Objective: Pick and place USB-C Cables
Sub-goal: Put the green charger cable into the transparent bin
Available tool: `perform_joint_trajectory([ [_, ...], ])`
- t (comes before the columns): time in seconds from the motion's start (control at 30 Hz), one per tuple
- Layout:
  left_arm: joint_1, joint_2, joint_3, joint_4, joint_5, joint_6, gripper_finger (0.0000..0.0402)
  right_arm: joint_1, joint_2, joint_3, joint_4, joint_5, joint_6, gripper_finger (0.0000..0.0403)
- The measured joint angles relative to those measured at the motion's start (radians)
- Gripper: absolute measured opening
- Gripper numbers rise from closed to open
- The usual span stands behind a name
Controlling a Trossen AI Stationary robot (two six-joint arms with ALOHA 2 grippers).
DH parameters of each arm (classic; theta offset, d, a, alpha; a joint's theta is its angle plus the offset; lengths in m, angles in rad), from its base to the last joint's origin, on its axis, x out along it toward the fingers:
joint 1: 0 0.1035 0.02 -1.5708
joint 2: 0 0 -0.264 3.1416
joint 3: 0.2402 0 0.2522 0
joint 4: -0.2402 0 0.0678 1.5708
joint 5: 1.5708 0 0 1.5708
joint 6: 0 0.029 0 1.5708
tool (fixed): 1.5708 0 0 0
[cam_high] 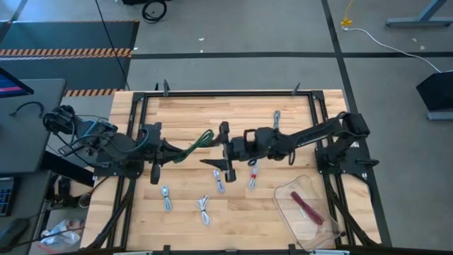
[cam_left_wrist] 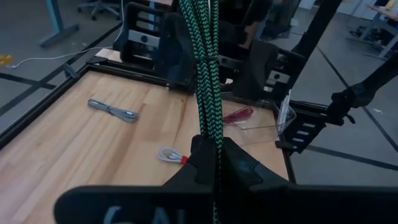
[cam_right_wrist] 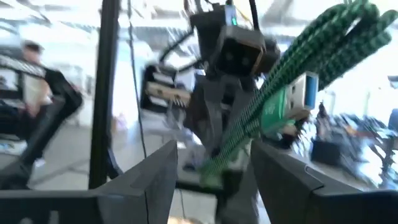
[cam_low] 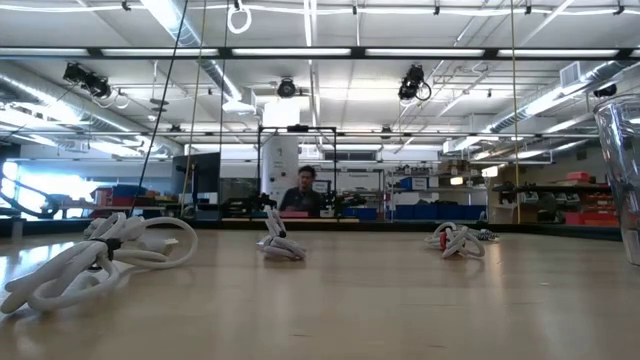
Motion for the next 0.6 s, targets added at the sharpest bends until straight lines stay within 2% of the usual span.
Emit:
perform_joint_trajectory([
  [0.27, 0.0, 0.0, 0.0, -0.002, 0.0, 0.014, 0.0009, -0.088, 0.014, 0.0, 0.062, -0.112, 0.049, 0.0209],
  [0.6, 0.001, 0.007, 0.0, -0.002, 0.0, 0.018, 0.0009, -0.136, 0.014, 0.0, 0.167, -0.233, 0.061, 0.0208],
])
